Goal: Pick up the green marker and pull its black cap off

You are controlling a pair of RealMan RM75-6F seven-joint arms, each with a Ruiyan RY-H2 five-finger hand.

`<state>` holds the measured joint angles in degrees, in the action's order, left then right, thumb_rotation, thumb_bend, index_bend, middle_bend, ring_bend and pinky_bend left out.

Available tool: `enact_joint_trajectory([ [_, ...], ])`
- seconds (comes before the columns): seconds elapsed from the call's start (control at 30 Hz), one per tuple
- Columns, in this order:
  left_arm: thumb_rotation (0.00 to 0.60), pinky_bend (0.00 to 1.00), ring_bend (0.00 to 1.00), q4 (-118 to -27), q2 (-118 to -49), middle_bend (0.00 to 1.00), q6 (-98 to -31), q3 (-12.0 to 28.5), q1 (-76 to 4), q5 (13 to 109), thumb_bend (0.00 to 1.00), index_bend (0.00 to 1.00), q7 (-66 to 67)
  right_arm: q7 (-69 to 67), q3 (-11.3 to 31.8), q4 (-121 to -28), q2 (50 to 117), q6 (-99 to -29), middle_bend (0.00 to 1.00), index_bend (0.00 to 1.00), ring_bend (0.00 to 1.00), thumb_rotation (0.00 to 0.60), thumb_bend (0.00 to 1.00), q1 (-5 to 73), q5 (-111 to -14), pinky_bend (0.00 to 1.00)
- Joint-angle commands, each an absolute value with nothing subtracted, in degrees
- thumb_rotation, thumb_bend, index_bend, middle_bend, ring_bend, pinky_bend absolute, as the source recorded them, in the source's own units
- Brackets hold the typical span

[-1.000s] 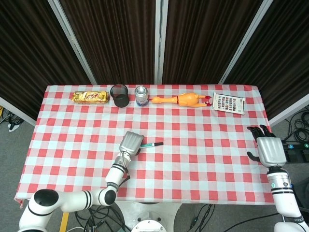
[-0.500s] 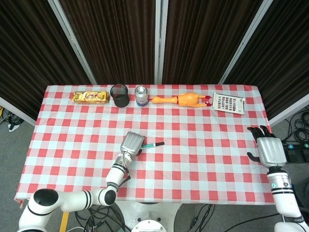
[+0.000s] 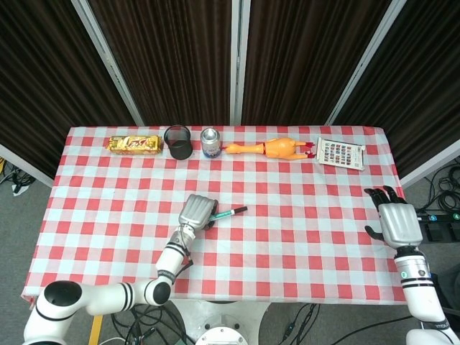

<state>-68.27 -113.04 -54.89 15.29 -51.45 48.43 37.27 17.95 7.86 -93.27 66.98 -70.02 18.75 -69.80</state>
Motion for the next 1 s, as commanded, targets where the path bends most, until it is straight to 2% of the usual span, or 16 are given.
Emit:
enact_joint_trajectory([
  [0.03,0.600,1.00,0.92,-69.87,-112.13,0.64,-54.44,16.36,-51.47,49.36,0.38,0.59,34.99,18.22,7.81,-93.26,67.29,-69.81,0.22,0.19,0.11,0.600,0.09,19.07,-70.10,0.36],
  [0.27,0.600,1.00,0.92,-74.40,-110.69,0.64,-52.58,18.46,-53.64,49.26,0.39,0.59,33.71,17.87,8.32,-92.51,69.39,-66.99,0.25,0.19,0.13,0.600,0.09,22.36,-72.67,0.36],
  [0.5,0.600,1.00,0.92,-79.14,-109.80,0.64,-52.30,19.89,-56.93,46.60,0.39,0.59,36.92,15.99,10.43,-90.42,72.29,-62.54,0.30,0.25,0.17,0.600,0.09,27.44,-73.66,0.38],
  [0.67,0.600,1.00,0.92,-79.92,-109.93,0.64,-53.48,20.91,-59.54,43.06,0.39,0.59,40.40,14.45,10.94,-88.87,73.71,-57.38,0.34,0.34,0.21,0.600,0.10,31.07,-73.04,0.40],
  [0.77,0.600,1.00,0.92,-79.85,-110.11,0.64,-54.55,21.00,-60.82,41.82,0.39,0.59,42.16,14.77,10.88,-88.36,74.57,-55.08,0.35,0.34,0.21,0.600,0.10,33.01,-73.03,0.40],
  [1.0,0.600,1.00,0.92,-78.96,-110.71,0.64,-56.00,21.05,-62.43,39.83,0.39,0.59,43.31,16.20,10.76,-87.02,78.09,-55.02,0.36,0.34,0.21,0.600,0.10,35.44,-74.02,0.41],
])
